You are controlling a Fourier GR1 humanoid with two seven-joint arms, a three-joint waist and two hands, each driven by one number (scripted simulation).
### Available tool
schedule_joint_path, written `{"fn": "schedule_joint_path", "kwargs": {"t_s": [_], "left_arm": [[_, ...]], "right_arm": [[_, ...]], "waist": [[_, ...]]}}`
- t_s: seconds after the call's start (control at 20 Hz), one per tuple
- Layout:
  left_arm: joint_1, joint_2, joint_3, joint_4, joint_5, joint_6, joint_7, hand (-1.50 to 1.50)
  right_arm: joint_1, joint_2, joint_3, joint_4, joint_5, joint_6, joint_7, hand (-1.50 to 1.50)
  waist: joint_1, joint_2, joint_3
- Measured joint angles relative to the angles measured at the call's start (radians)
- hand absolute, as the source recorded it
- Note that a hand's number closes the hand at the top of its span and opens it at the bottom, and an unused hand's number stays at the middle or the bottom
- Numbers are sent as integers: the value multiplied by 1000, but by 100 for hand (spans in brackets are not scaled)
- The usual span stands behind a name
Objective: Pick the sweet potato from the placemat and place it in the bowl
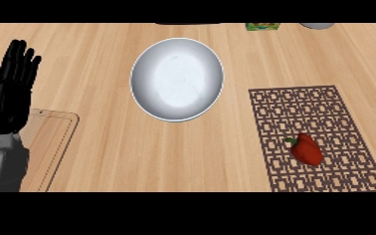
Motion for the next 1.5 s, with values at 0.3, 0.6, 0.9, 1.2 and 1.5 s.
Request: {"fn": "schedule_joint_path", "kwargs": {"t_s": [0.3, 0.6, 0.9, 1.2, 1.5], "left_arm": [[9, 6, 7, -26, 9, -7, 19, 0], [-4, -10, -11, -25, -10, 6, 27, 0], [-11, -12, -9, -12, -9, -7, 17, 0], [-18, -13, -4, -7, -4, -20, 8, 0], [-30, -29, -17, -19, -24, -1, 19, 0]], "right_arm": [[-40, 85, -53, -221, -178, 187, 201, 150], [-115, 225, -38, -436, -306, 284, 540, 150], [-220, 367, 55, -534, -341, 297, 815, 150], [-275, 524, 174, -515, -285, 239, 938, 150], [-262, 658, 282, -457, -193, 162, 958, 150]], "waist": [[1, -2, 0], [9, 2, 0], [25, 8, 0], [35, 12, 1], [37, 14, 2]]}}
